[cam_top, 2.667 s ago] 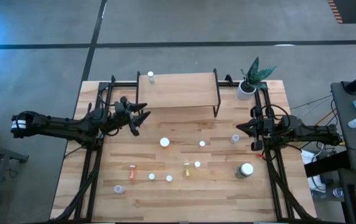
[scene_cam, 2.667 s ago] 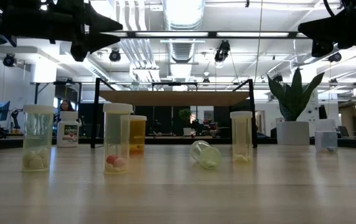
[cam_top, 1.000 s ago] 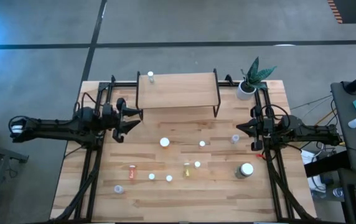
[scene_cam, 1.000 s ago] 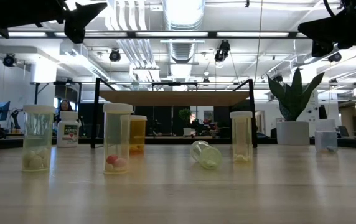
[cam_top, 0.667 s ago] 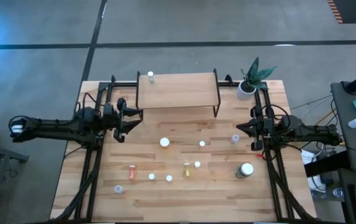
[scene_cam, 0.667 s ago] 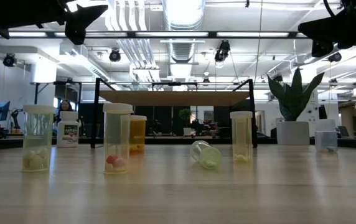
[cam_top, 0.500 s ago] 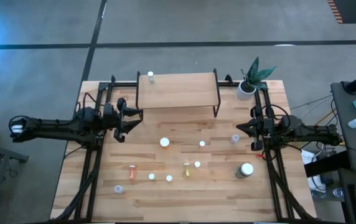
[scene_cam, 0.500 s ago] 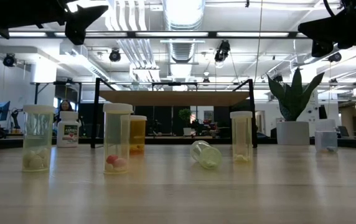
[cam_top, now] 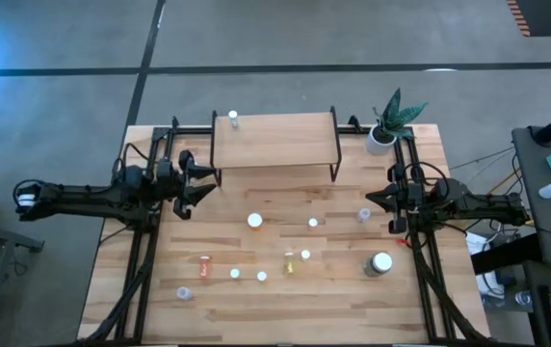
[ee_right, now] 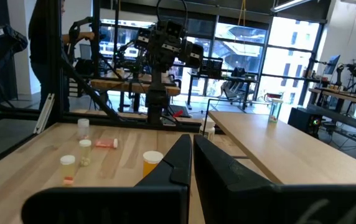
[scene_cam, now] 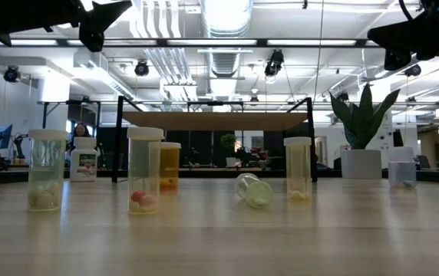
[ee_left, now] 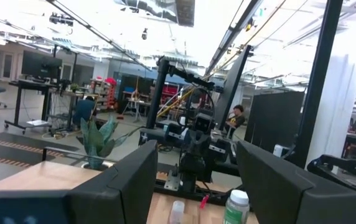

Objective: Pick and place medicine bottles onto shelf by color
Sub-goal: Put the right pink medicine bottle on the shelf

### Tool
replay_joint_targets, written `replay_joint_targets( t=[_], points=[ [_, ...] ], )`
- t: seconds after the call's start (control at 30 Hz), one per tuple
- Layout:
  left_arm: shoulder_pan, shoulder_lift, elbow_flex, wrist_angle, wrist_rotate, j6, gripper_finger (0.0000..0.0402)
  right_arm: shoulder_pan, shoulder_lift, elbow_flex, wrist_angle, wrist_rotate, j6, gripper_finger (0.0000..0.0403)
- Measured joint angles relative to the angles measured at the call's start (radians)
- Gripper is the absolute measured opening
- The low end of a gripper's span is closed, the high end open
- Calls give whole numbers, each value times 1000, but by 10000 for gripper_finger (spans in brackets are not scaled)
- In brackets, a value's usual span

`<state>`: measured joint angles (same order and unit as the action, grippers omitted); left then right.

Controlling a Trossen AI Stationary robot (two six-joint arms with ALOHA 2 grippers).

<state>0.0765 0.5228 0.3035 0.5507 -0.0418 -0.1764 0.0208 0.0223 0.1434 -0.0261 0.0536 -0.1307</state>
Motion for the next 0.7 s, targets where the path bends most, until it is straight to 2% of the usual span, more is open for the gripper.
replay_joint_targets(
  t=[0.5, 0.7],
  points=[
    [0, 24, -2, -1, -1, 0, 203, 0, 0, 0, 2, 1, -10, 9],
    [0, 71, -21, -1, 0, -1, 203, 0, 0, 0, 123, 0, -38, 9]
  ],
)
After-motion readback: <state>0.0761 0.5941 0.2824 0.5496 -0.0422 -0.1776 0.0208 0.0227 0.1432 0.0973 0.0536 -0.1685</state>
